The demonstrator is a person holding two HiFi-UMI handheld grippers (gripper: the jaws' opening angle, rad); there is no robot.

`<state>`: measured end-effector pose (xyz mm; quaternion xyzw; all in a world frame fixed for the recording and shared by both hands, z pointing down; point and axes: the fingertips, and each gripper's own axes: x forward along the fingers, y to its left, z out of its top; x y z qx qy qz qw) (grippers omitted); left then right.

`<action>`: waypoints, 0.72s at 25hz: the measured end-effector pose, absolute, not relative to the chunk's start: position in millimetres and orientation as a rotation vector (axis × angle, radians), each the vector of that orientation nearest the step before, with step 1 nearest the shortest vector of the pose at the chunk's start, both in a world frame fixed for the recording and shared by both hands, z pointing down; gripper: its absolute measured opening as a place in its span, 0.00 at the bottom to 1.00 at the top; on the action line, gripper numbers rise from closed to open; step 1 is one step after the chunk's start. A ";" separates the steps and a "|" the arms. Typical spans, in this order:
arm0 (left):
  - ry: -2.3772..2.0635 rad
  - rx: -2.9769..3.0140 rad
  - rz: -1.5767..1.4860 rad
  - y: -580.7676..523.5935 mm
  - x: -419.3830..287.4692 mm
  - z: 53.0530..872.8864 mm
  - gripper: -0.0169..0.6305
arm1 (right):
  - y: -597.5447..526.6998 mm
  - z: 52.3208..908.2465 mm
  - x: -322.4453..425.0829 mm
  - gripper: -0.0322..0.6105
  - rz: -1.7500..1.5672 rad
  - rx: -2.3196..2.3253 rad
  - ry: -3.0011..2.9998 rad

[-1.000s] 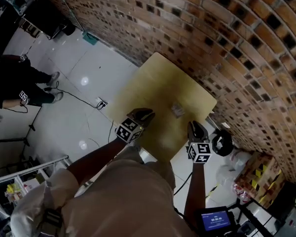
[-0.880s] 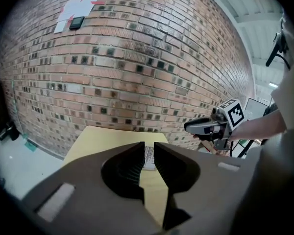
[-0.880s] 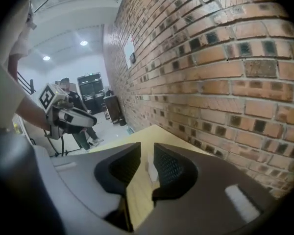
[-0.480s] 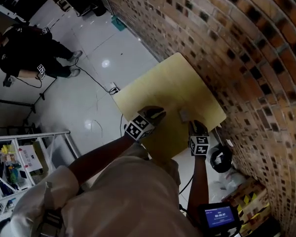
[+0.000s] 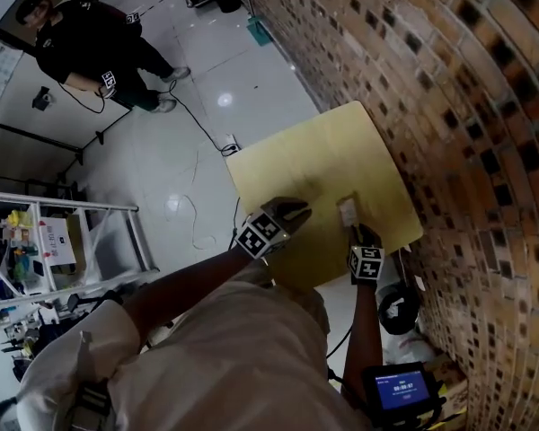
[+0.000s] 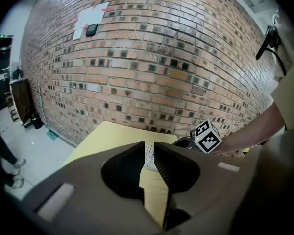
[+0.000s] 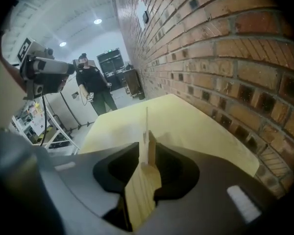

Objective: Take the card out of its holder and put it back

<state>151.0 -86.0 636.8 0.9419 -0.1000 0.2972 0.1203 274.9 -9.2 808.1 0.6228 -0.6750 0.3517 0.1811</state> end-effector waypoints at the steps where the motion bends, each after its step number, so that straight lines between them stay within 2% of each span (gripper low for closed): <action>1: -0.304 2.747 0.871 -84.9 148.7 636.6 0.15 | -11.2 809.8 274.0 0.21 0.998 1.751 -1.912; 8: -0.375 2.724 0.883 -79.3 141.1 638.8 0.15 | -23.8 827.4 276.8 0.20 1.013 1.726 -1.931; 18: -0.404 2.714 0.873 -79.3 127.7 636.6 0.15 | -27.2 826.9 268.1 0.08 0.990 1.735 -1.934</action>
